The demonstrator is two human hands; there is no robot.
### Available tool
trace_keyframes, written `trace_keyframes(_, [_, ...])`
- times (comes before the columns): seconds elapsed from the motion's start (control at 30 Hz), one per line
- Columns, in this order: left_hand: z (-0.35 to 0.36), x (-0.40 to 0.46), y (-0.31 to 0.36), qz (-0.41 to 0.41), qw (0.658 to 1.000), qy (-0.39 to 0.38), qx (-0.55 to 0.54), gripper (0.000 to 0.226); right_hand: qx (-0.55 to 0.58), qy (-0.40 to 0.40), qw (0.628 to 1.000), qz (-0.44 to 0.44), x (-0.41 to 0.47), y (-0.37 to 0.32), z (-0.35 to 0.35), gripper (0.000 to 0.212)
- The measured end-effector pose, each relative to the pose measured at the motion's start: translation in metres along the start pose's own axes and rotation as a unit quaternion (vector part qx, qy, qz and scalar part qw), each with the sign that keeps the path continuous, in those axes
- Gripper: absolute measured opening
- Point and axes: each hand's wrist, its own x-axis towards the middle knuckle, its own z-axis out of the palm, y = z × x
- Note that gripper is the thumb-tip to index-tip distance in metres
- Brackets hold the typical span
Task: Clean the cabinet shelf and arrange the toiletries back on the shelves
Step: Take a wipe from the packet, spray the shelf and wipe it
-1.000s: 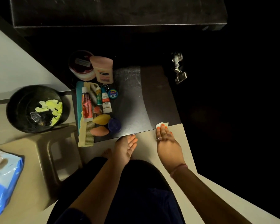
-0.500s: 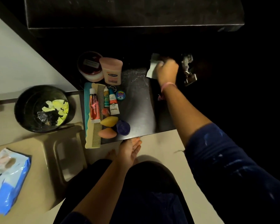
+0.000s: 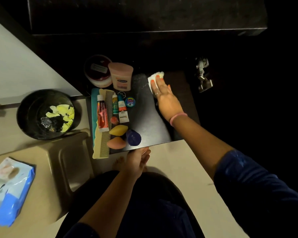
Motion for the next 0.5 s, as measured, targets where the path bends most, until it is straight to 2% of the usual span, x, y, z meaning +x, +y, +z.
trace_keyframes(0.17, [0.006,-0.003,0.0,0.003,1.0,-0.001,0.0,0.028,-0.025,0.04,0.999,0.022,-0.086,0.007,0.044,0.069])
trace_keyframes(0.27, [0.011,-0.008,0.002,0.003,1.0,0.006,-0.002,0.035,-0.08,0.096,0.992,-0.021,-0.133,0.021,0.063,0.063])
trace_keyframes(0.37, [0.014,-0.01,0.004,0.003,1.0,0.004,-0.004,0.035,-0.141,0.102,0.982,-0.072,-0.162,0.042,0.067,0.056])
trace_keyframes(0.43, [0.014,-0.012,0.004,0.004,1.0,0.002,0.002,0.034,-0.162,0.075,0.983,-0.051,-0.173,0.048,0.059,0.041])
trace_keyframes(0.5, [0.012,-0.011,0.003,0.002,1.0,0.002,0.002,0.034,-0.14,0.09,0.986,-0.009,-0.175,0.046,0.042,0.025])
